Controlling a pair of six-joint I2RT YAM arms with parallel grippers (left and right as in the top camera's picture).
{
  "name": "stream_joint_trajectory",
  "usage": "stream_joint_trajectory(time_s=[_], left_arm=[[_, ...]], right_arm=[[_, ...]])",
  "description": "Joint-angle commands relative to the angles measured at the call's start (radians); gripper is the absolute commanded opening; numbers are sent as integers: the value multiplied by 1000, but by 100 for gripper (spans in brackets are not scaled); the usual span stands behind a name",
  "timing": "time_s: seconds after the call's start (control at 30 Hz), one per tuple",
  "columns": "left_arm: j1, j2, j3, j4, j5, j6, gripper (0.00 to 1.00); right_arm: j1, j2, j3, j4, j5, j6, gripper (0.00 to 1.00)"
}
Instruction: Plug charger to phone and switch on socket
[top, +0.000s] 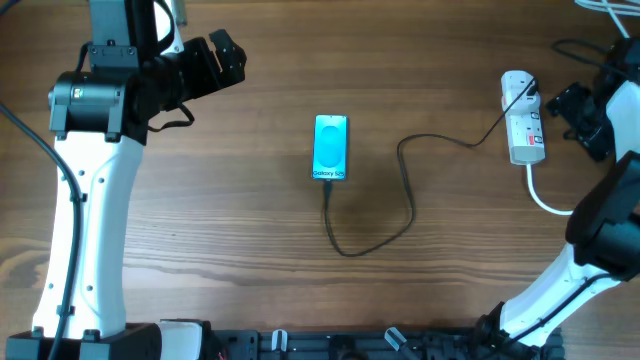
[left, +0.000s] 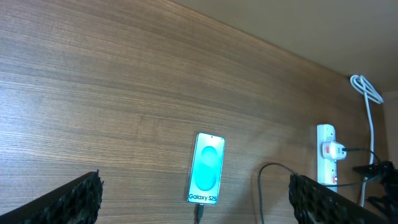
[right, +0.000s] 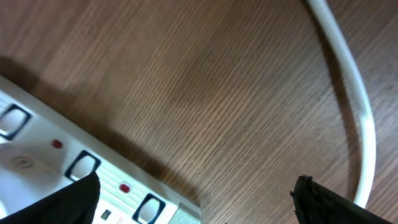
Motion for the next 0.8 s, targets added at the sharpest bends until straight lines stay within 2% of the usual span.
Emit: stream_joint_trajectory(time_s=[0.0, 0.77], left_arm=[[7, 5, -4, 2, -5, -9, 100], [7, 5, -4, 2, -5, -9, 100]], right_arm=[[-1, 25, 15, 21, -37, -61, 100], [-1, 109, -18, 133, -118, -68, 100]])
